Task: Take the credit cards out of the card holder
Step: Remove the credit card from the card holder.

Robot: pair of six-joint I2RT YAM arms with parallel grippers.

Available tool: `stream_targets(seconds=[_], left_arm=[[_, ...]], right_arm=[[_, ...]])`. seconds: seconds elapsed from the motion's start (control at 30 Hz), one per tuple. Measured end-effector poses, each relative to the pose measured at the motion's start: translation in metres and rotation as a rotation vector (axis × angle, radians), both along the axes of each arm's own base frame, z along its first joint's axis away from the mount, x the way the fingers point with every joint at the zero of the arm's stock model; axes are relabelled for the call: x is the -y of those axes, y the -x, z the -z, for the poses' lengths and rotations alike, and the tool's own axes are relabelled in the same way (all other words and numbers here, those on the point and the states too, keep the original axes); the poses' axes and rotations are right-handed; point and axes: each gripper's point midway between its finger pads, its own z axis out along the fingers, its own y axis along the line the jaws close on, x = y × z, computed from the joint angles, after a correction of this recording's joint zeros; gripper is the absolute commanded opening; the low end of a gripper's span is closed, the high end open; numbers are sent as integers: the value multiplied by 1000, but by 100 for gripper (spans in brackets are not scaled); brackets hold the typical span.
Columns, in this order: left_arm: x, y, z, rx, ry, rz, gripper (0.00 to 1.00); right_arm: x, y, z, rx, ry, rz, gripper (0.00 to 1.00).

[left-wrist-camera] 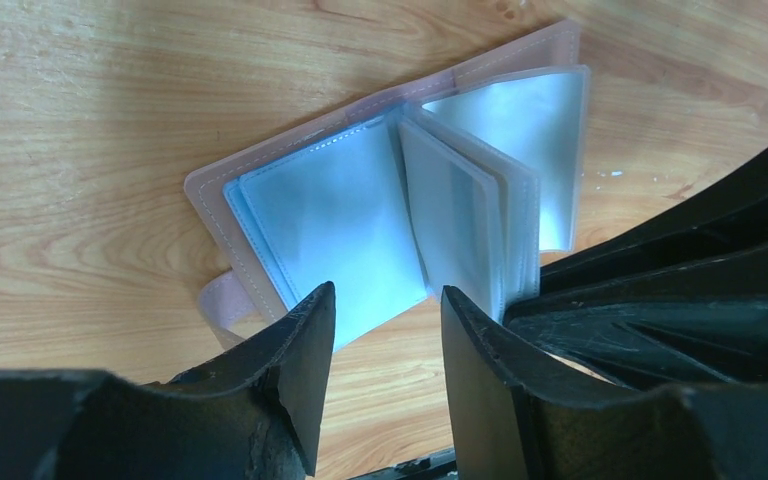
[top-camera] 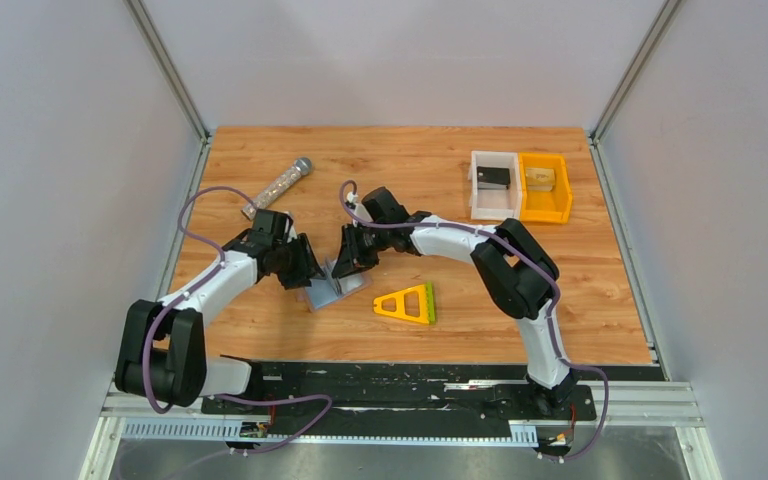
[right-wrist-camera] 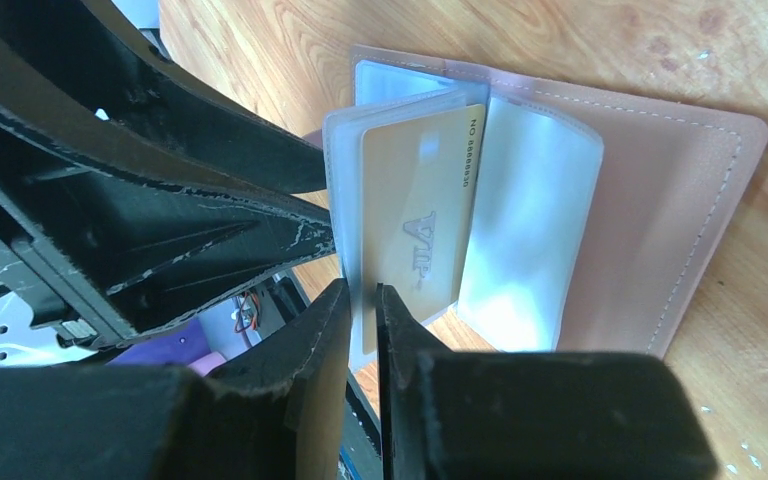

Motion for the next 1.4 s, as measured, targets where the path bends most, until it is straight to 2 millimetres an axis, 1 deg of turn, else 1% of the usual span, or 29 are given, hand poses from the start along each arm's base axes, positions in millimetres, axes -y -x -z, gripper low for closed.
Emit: stream_targets(seconds=[0.3, 0.6, 0.8, 1.07, 1.23, 1.4], left_arm=[[1, -2, -8, 26, 10, -7, 55], [0, -3, -10, 34, 8, -12, 54], [-5, 0, -10, 25, -20, -26, 56], [-12, 0, -18, 47, -50, -43, 56], [-12, -2, -20, 53, -53, -43, 54], [-12, -2, -20, 52, -53, -41, 48]], right_arm=[[-2, 2, 0, -1, 2, -5, 16], [-2, 1, 1, 5, 7, 1, 15], [-2, 0, 2, 11, 11, 4, 15], [-1, -1, 3, 16, 16, 7, 15], [-1, -1, 4, 17, 18, 7, 15], [2, -3, 3, 23, 27, 15, 15]])
